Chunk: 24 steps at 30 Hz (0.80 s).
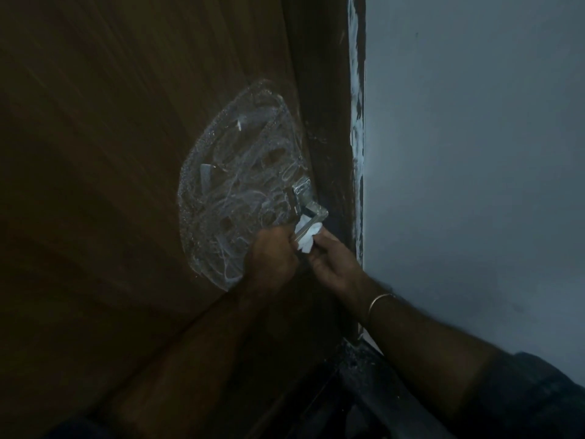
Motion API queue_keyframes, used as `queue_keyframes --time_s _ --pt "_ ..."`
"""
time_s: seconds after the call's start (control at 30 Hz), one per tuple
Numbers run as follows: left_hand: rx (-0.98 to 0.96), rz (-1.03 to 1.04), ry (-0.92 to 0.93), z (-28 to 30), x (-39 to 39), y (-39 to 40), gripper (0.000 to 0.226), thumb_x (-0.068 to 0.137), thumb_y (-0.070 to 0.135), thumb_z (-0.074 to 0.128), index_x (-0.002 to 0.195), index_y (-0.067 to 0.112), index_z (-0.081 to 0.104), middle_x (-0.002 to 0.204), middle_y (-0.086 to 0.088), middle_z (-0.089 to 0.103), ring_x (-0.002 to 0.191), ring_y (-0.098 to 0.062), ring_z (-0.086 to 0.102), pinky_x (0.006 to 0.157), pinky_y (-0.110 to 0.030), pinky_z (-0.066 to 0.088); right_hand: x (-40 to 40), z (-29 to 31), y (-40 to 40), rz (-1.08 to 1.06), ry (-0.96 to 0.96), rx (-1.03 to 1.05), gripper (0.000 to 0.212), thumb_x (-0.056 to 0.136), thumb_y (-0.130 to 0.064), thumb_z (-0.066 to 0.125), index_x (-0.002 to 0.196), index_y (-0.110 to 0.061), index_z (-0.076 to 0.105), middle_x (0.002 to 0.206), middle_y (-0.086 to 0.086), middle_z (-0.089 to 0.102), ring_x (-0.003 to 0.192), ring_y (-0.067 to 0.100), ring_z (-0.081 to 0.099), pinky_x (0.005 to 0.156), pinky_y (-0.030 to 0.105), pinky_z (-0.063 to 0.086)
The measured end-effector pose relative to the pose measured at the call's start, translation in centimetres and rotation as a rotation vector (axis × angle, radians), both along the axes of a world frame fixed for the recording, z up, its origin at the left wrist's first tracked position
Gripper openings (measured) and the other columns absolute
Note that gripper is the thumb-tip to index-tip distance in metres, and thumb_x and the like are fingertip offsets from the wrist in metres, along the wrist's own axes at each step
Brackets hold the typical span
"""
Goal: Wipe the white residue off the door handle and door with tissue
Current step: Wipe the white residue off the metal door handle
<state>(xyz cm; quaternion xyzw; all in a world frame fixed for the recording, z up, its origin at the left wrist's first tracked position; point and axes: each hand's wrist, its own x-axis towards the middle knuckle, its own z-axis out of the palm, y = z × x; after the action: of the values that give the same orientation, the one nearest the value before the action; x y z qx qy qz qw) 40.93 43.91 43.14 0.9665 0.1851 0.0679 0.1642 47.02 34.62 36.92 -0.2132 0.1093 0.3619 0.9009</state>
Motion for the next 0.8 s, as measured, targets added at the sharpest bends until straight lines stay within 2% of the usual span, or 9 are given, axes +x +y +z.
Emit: queue_keyframes --time_s 0.1,0.17,0.23,0.33,0.4,0.47,0.53,0.73,0.8 --pt "0.014 -0.022 -0.02 -0.2 -0.1 0.1 0.01 0.094 0.016 0.058 0.1 0.013 0.066 0.088 0.001 0.061 0.083 -0.015 0.059 0.071 -0.025 0.041 0.6 -0.4 0.1 -0.056 0.007 0.002 0.025 0.102 -0.004 0.041 0.113 -0.002 0.063 0.099 0.016 0.072 0.094 0.024 0.067 0.103 0.036 0.047" --pt "0.032 -0.047 -0.056 -0.2 -0.2 0.2 0.011 0.093 0.016 0.059 0.099 0.013 0.067 0.084 0.005 0.055 0.078 -0.011 0.054 0.07 -0.023 0.037 0.5 -0.8 0.1 -0.029 -0.022 -0.03 0.024 0.1 -0.005 0.044 0.11 -0.003 0.066 0.099 0.015 0.075 0.093 0.022 0.071 0.095 0.032 0.054" --pt "0.032 -0.039 -0.051 -0.2 -0.1 0.2 0.01 0.092 0.014 0.059 0.099 0.014 0.067 0.084 0.005 0.058 0.076 -0.009 0.051 0.069 -0.022 0.037 0.8 -0.8 -0.1 -0.025 -0.082 -0.107 0.03 0.1 -0.003 0.045 0.127 0.001 0.058 0.118 0.02 0.068 0.098 0.024 0.07 0.09 0.032 0.056" --pt "0.007 -0.004 -0.003 -0.1 0.1 0.1 0.008 0.094 0.015 0.058 0.096 0.017 0.065 0.085 0.002 0.061 0.081 -0.013 0.059 0.069 -0.025 0.041 1.8 -0.4 0.0 -0.057 -0.133 -0.154 0.042 0.1 0.004 0.04 0.142 0.007 0.038 0.146 0.032 0.04 0.092 0.02 0.062 0.1 0.038 0.046" --pt "0.007 -0.01 -0.003 0.0 0.0 0.1 0.009 0.094 0.015 0.057 0.098 0.015 0.066 0.085 0.004 0.058 0.084 -0.015 0.059 0.072 -0.025 0.041 1.2 -0.7 0.3 -0.063 -0.117 -0.165 0.041 0.099 0.001 0.043 0.139 0.006 0.043 0.14 0.03 0.049 0.091 0.021 0.066 0.1 0.038 0.048" --pt "0.024 -0.043 -0.027 0.1 -0.1 0.1 0.013 0.093 0.015 0.058 0.103 0.013 0.067 0.088 0.003 0.059 0.084 -0.013 0.057 0.074 -0.024 0.041 0.6 -1.0 0.3 -0.041 -0.068 -0.159 0.037 0.098 -0.003 0.048 0.134 0.002 0.053 0.118 0.021 0.068 0.094 0.022 0.071 0.089 0.033 0.057" --pt "0.031 -0.044 -0.018 0.4 -0.2 0.1 0.014 0.094 0.015 0.057 0.103 0.013 0.067 0.09 -0.001 0.064 0.084 -0.014 0.059 0.072 -0.024 0.042 1.1 -0.6 -0.1 -0.044 -0.063 -0.122 0.035 0.1 -0.003 0.044 0.134 0.002 0.054 0.11 0.017 0.07 0.097 0.022 0.07 0.085 0.031 0.057" --pt "0.031 -0.02 0.044 1.2 -0.4 -0.4 0.016 0.097 0.017 0.055 0.106 0.011 0.066 0.099 -0.007 0.067 0.093 -0.021 0.063 0.084 -0.034 0.053 1.3 0.4 0.0 -0.038 -0.074 -0.193 0.04 0.102 -0.003 0.04 0.142 0.002 0.044 0.143 0.026 0.048 0.126 0.036 0.053 0.11 0.04 0.042" --pt "0.043 -0.006 0.075 1.5 -0.3 -0.7 0.018 0.096 0.014 0.054 0.11 0.01 0.065 0.102 -0.008 0.067 0.096 -0.022 0.063 0.086 -0.036 0.054 1.6 0.3 0.0 -0.056 -0.114 -0.231 0.042 0.102 0.002 0.037 0.143 0.006 0.036 0.149 0.03 0.036 0.12 0.038 0.056 0.11 0.041 0.037"
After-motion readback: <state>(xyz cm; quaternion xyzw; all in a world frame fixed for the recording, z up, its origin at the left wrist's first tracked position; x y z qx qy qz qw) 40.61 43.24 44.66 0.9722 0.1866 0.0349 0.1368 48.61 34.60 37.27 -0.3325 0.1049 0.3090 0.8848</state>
